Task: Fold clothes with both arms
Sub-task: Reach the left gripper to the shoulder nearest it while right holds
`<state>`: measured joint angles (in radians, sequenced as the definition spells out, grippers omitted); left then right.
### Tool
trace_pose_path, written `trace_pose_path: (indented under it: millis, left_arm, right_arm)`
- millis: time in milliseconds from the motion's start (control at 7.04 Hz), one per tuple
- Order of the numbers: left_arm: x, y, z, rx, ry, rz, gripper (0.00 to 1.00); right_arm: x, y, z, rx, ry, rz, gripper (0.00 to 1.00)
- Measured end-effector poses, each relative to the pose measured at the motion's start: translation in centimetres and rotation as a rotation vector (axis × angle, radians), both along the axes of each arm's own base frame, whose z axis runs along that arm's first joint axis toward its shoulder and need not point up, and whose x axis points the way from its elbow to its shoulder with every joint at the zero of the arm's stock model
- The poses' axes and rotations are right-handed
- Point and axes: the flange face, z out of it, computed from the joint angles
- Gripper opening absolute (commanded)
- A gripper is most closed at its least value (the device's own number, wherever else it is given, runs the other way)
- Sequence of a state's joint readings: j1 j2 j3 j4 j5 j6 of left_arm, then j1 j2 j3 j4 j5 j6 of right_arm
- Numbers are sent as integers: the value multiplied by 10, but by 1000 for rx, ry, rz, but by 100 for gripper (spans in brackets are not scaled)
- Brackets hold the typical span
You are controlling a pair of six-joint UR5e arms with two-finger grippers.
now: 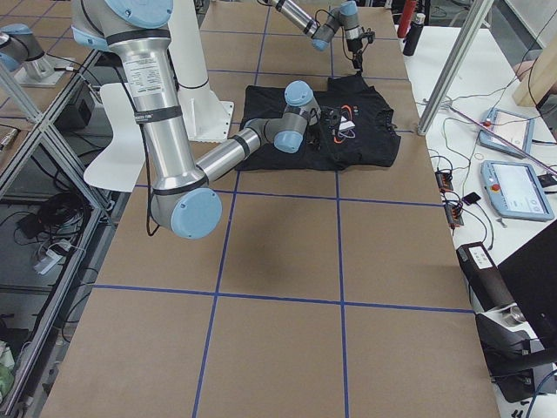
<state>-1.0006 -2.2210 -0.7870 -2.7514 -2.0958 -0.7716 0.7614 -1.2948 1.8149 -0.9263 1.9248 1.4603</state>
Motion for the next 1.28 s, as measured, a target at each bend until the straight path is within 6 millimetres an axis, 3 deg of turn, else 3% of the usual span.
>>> trace_pose_path:
  millis: [142, 284, 426, 852, 994, 1278]
  left_arm:
    - [2, 1, 0, 0, 0, 3, 41]
    - [2, 1, 1, -2, -1, 4, 15]
    - [2, 2, 2, -3, -1, 4, 0]
    - [-9, 2, -9, 5, 24, -2, 0]
    - [-21, 7, -28, -3, 76, 2, 0]
    - [-34, 29, -92, -61, 231, -3, 0]
  right_arm:
    - [0, 0, -1, 1, -1, 0, 100]
    - [0, 0, -1, 2, -1, 0, 100]
    - [0, 0, -2, 2, -2, -1, 100]
    - [0, 0, -2, 2, -3, -3, 100]
    - [1, 0, -3, 2, -5, -3, 100]
    - [4, 0, -6, 5, -11, -2, 100]
